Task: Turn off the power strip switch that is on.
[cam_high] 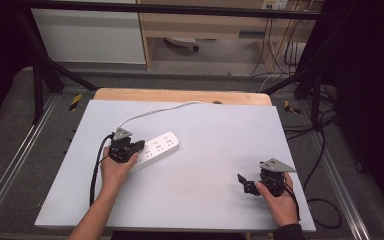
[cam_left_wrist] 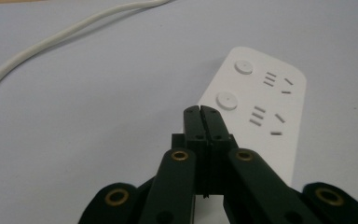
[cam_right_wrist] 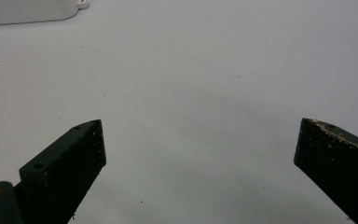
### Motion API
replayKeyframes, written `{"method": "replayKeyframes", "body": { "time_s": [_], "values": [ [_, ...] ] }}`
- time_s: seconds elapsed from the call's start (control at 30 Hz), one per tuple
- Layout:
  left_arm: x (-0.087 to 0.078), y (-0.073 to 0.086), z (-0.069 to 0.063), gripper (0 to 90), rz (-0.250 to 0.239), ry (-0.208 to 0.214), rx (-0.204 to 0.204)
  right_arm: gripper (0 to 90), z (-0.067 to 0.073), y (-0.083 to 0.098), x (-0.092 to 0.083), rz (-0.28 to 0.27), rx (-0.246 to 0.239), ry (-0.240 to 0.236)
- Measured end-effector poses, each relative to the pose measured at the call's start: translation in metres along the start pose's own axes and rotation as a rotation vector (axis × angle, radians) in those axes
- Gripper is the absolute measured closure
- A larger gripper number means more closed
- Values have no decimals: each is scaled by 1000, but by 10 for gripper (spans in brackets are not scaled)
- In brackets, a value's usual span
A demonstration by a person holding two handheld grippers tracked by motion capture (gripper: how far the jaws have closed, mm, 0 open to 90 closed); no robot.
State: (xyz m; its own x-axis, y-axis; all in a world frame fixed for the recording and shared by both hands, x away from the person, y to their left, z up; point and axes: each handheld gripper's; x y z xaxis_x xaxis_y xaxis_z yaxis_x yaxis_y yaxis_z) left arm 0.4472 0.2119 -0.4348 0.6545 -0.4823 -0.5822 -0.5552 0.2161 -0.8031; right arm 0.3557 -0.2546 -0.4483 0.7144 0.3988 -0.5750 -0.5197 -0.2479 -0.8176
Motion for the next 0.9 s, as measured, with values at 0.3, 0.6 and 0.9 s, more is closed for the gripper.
{"method": "replayKeyframes", "body": {
  "time_s": [0.3, 0.6, 0.9],
  "values": [
    [-7, -8, -14, 900, -41, 55, 5, 25, -1, 0, -1, -3, 7, -8],
    [-14, -12, -15, 900, -68, 54, 15, 24, 0, 0, 1, 2, 4, 3],
    [-20, -17, -18, 673, -129, 33, 44, 24, -1, 1, 1, 9, 3, 1]
  ]
}}
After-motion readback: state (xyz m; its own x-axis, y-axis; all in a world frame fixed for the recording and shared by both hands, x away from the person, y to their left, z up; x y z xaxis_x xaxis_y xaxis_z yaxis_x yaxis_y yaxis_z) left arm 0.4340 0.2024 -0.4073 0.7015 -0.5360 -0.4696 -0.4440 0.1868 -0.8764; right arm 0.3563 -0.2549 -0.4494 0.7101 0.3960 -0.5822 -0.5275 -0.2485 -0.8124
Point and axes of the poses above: each handheld gripper's, and its own axes: x roughly forward along the jaws, y roughly out of its underside, z roughly to its left, and after that the axes turned 2 degrees about z, right-handed
